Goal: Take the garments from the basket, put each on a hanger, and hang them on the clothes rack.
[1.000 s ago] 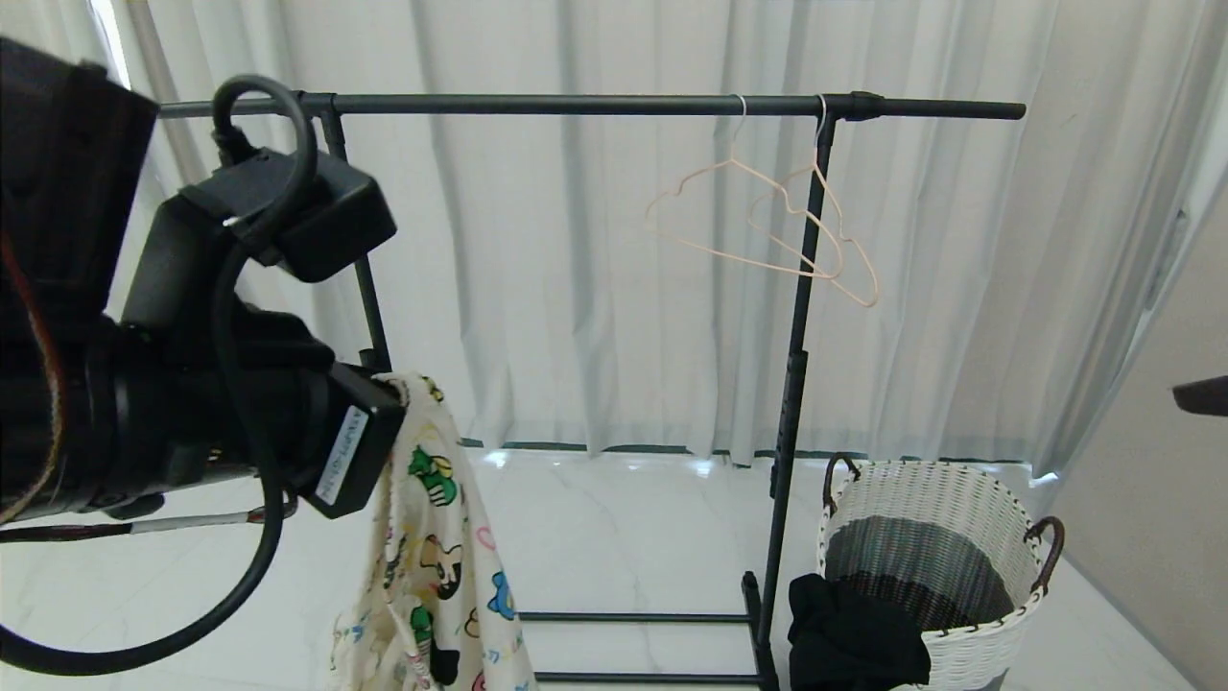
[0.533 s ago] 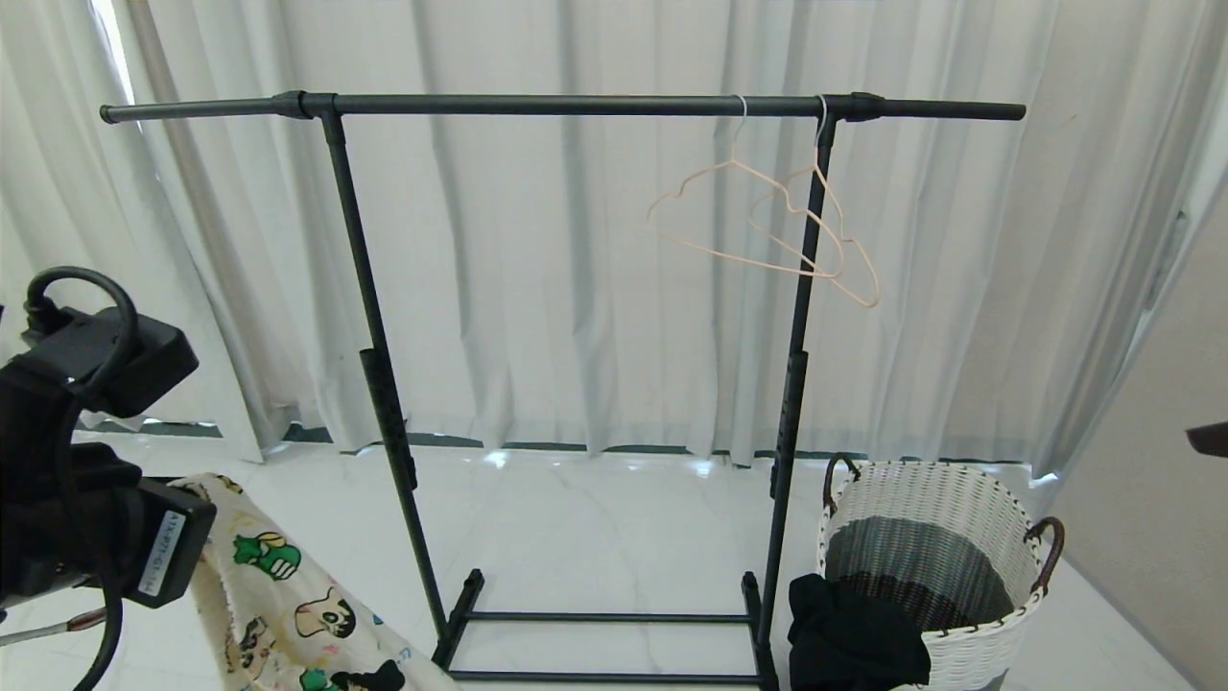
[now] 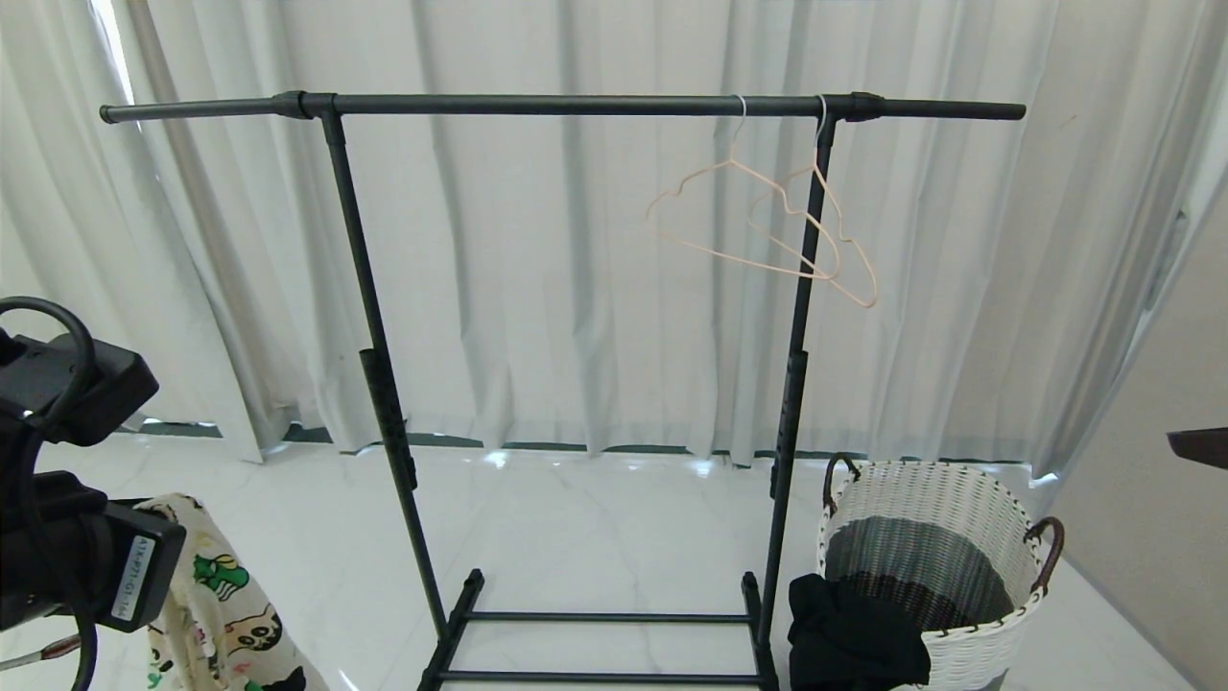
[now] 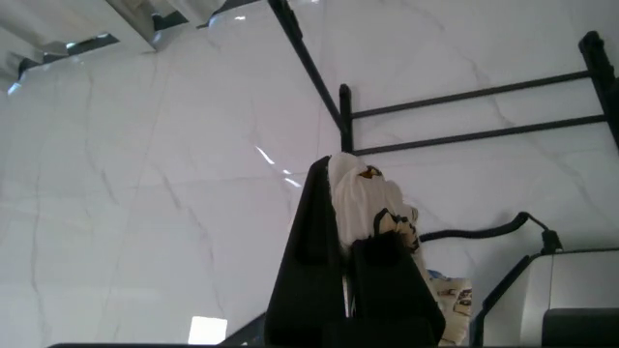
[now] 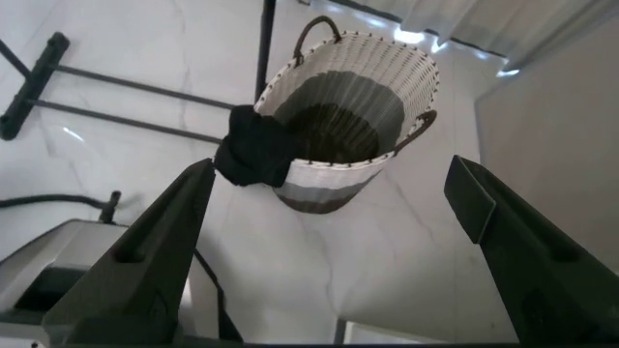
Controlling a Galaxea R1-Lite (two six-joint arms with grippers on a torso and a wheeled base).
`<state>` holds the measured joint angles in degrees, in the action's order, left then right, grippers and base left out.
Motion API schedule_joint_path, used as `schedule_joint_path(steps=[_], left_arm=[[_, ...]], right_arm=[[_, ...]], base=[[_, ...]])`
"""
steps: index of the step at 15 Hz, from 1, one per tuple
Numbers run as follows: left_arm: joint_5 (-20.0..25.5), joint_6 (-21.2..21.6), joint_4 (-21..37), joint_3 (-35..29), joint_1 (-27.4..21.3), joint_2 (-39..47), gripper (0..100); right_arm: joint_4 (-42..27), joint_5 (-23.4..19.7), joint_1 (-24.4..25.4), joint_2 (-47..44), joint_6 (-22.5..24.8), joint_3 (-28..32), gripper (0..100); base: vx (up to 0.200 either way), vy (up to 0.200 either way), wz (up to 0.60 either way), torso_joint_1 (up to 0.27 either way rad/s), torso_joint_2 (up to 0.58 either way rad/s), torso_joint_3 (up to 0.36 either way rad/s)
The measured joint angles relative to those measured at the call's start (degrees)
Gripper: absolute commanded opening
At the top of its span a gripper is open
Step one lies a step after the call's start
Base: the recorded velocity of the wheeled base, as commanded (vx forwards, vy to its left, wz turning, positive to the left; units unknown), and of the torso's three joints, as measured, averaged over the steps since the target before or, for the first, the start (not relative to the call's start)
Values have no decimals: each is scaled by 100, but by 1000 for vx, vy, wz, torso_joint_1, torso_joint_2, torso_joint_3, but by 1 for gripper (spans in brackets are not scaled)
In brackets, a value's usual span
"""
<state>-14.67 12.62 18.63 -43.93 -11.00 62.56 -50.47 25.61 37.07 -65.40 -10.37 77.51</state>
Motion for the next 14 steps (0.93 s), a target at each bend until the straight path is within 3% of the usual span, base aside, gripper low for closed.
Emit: schedule_joint_path(steps=[6, 10, 14], left_arm=[[-251, 11, -10, -20, 13, -60, 0], [-255, 578, -10, -24, 9, -149, 0], [-251, 594, -16, 0, 2, -226, 0]], right_arm=[[507, -35, -55, 24, -27, -284, 100], [1103, -84, -235, -221, -43, -278, 100], [1317, -88, -367, -494, -46, -271, 100]], base=[[0, 0, 0, 86, -249, -157], [0, 0, 0, 182, -458, -282], [0, 0, 0, 211, -480, -281]])
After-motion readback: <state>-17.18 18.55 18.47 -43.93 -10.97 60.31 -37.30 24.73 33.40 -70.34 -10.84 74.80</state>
